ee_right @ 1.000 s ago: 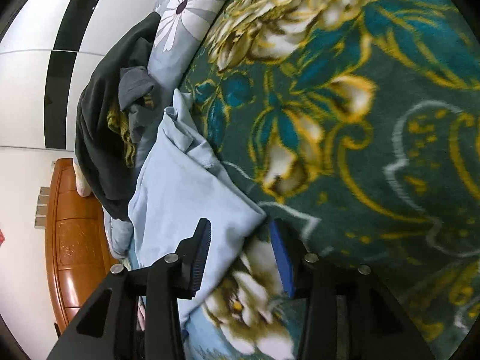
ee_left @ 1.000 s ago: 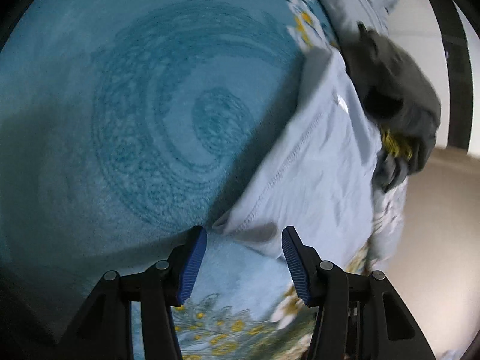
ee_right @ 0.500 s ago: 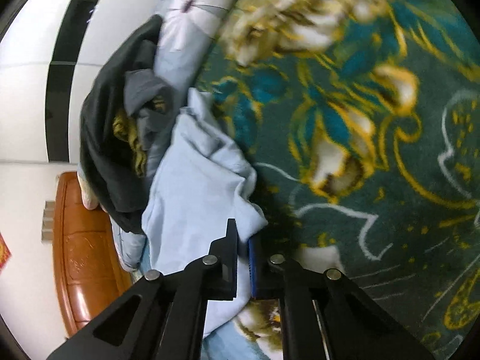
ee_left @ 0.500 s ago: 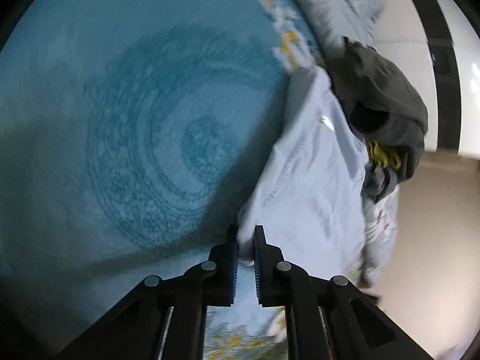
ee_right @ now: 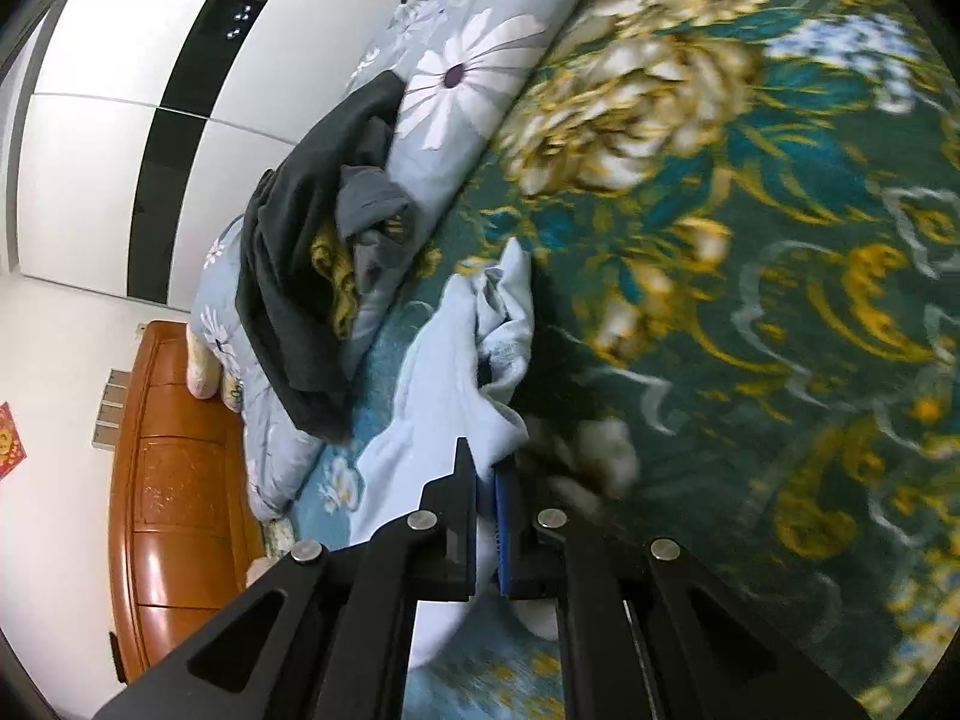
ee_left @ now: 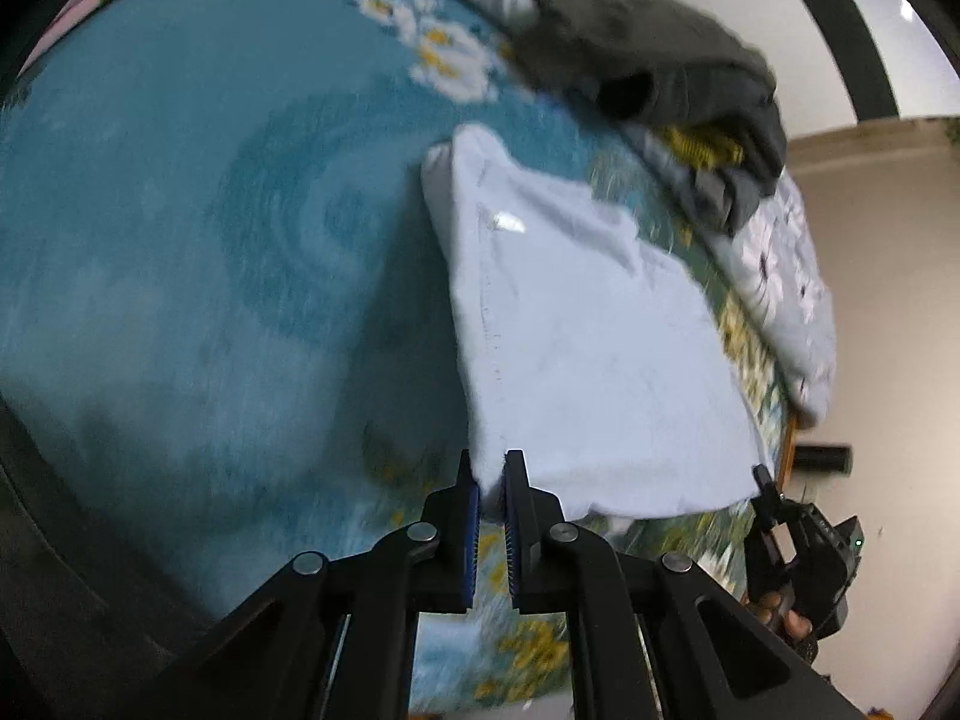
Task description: Fold clothes
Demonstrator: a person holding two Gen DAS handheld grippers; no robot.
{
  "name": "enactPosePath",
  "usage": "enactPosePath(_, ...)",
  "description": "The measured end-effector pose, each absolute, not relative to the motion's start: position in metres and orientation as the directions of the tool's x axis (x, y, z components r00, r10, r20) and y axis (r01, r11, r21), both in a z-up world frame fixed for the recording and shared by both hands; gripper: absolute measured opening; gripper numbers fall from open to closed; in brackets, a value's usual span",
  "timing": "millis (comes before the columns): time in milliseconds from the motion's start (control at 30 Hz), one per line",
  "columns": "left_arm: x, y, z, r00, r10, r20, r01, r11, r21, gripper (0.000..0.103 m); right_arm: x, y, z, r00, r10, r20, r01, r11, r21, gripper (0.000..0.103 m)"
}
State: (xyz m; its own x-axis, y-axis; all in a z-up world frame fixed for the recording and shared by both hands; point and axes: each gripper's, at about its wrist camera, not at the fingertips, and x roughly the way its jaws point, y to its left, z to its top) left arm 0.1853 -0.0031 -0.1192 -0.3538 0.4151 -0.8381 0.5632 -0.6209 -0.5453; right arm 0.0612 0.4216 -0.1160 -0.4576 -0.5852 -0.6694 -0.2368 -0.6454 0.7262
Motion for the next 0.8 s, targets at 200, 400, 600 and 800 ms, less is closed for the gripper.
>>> enactPosePath(200, 0.179, 0.002, -0.124, -0.316, 0.402, -0.859, 0.572, -0.642, -0.511, 0.012, 0.084, 0.456, -0.154, -0.428, -0.551, -0.716, -0.346, -0.633, 0.693, 0.004)
enactPosePath(400, 0.178, -0.011, -0.112, -0.320, 0.350, -0.880, 0.585, -0.658, -0.474, 0.024, 0.082, 0.458, -0.163, -0.391, -0.539, -0.746, -0.338, -0.670, 0.661, 0.005)
enactPosePath(600, 0.170, -0.026, -0.114, -0.341, 0.315, -0.886, 0.601, -0.651, -0.463, 0.033, 0.078, 0.466, -0.162, -0.369, -0.488, -0.791, -0.313, -0.736, 0.600, 0.008)
enactPosePath(800, 0.141, 0.019, -0.120, -0.364, 0.391, -0.846, 0.449, -0.722, -0.527, 0.033, 0.069, 0.465, -0.165, -0.384, -0.526, -0.759, -0.276, -0.719, 0.638, 0.040)
